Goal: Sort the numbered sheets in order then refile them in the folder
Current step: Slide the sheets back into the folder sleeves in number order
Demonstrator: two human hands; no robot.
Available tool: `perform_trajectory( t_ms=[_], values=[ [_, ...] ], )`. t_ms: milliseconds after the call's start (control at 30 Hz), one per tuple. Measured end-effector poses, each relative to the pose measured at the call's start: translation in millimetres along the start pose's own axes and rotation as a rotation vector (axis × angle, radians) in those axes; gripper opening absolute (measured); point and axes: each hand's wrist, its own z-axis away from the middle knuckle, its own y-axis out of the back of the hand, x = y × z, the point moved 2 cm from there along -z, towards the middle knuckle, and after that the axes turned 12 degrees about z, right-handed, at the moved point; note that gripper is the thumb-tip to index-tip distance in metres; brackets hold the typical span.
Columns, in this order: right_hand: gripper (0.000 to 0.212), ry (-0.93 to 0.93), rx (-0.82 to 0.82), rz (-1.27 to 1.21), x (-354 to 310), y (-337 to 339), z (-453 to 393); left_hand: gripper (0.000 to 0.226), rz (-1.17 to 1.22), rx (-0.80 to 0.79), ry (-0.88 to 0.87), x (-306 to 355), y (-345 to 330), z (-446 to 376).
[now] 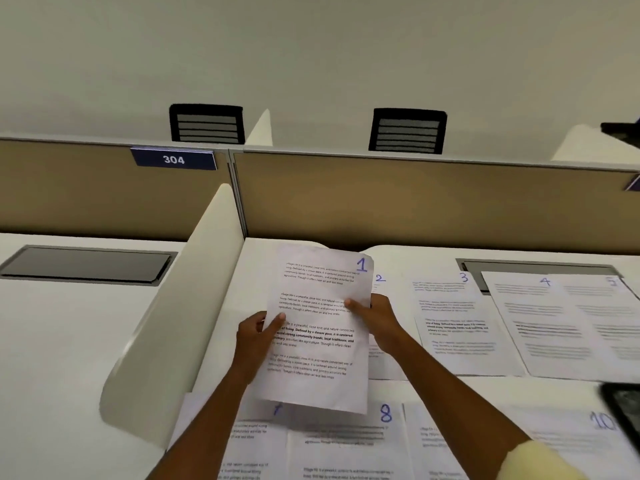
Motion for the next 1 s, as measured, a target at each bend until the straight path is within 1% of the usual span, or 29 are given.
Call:
perform_trajectory(
  t_ms=[67, 100, 167, 233, 333, 433, 567, 700, 833, 1000],
  values=[
    [0.023, -0.005, 0.01, -0.012, 6.8, 15.8, 15.9, 0.029, 0.051, -0.047, 0.023, 2.4, -11.8, 8.6],
    [0.025, -0.002, 0.014, -0.004, 10.1, 22.8, 21.9, 0.029, 0.064, -0.059, 0.041, -0.7, -15.5, 10.2],
    [0.033, -0.005, 0.03, 0.036, 15.9, 40.3, 35.0, 0.038, 0.065, -0.084, 0.064, -3.1, -26.9, 18.8],
    [0.031, -0.008, 0.058, 0.076, 20.9, 59.7, 47.4, 0.049, 0.067, -0.095, 0.093, -8.1, -39.2, 28.4],
    [0.024, 0.005, 0.152, 0.114, 28.8, 93.7, 65.7, 0.048, 0.053, -0.137, 0.108, -8.3, -62.0, 50.7],
    [0.027, 0.001, 0.284, 0.159, 36.1, 135.7, 91.9, 0.052, 0.009, -0.206, 0.105, -11.4, -91.2, 77.0],
    [0.032, -0.003, 0.397, 0.13, 49.7, 187.4, 135.9, 0.036, -0.005, -0.234, 0.124, -16.7, -129.6, 122.4],
    [0.03, -0.036, 0.47, 0.052, 81.1, 237.3, 195.5, 0.031, -0.051, -0.293, 0.123, -26.7, -170.0, 178.6],
    [0.028, -0.095, 0.526, -0.041, 114.6, 285.4, 251.7, 0.035, -0.083, -0.35, 0.135, -38.7, -209.6, 234.4],
    [0.023, -0.192, 0.615, -0.093, 152.0, 344.4, 316.4, 0.025, -0.083, -0.46, 0.166, -47.6, -265.0, 294.4]
  ],
)
